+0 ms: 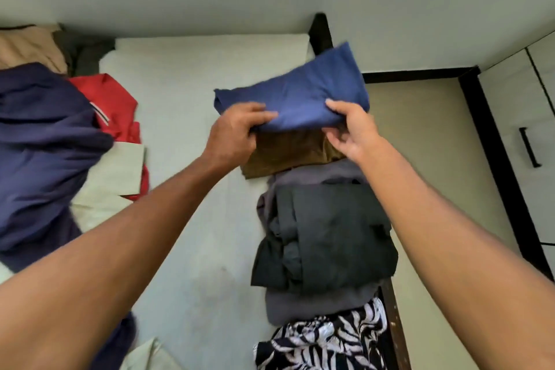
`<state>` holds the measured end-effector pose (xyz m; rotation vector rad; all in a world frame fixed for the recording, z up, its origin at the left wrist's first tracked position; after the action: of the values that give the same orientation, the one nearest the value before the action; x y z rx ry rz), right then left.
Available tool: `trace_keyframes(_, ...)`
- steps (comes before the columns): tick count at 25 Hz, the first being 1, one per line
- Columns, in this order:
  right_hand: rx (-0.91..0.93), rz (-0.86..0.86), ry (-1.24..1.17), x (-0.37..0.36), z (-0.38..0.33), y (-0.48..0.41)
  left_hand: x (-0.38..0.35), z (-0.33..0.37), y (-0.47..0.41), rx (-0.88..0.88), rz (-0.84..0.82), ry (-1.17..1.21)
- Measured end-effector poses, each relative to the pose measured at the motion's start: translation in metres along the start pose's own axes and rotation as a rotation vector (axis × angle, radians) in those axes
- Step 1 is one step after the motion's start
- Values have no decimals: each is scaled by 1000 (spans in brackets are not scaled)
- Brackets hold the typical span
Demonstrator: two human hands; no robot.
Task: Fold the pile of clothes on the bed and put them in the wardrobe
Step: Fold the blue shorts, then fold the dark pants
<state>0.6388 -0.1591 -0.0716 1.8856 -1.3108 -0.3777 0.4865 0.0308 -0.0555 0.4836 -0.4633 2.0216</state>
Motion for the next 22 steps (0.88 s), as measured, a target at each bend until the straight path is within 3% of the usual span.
trace_keyframes(2, -154, 59, 148, 37, 48, -26, -63, -26, 25, -13, -178, -120)
trace_keyframes(3, -123, 170, 234, 60, 58, -34, -80, -34, 36, -24, -193, -178)
trace_keyframes(4, 8, 324, 399, 83, 53, -37, -88, -39, 42, -11, -160, -187)
trace_keyframes(6, 468, 548, 846, 94, 14, -22, -84, -39, 43, 62, -86, -77)
trace_keyframes(8, 965, 463, 1074, 52, -15, 7, -71, -29, 40, 49, -35, -40)
trace_keyframes(10, 1207, 272, 1278, 2, -18, 11, -64, -23, 34, -13, -17, -168)
trace_keyframes(11, 1202, 197, 1436, -16, -10, -1, -65, -25, 32, -2, -30, -240)
trace_keyframes(14, 941, 55, 1801, -35, 26, -51, -84, -50, 24, 153, -134, -330)
trace_keyframes(19, 813, -38, 1812, -38, 35, -69, -98, -64, 23, 212, -213, -329)
trace_keyframes(22, 683, -91, 1711, -38, 23, -51, -77, -57, 32, 255, -255, -168)
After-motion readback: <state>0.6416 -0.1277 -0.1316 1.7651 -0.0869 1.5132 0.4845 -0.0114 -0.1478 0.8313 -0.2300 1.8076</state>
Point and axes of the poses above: each hand's wrist, its own y-axis away from the middle knuckle, its own x-axis out of the back of the hand, z = x × y, the point moved 9 cm from there along -y, towards the middle knuckle, and after that the axes turned 14 degrees about y, right-handed, at the moved point
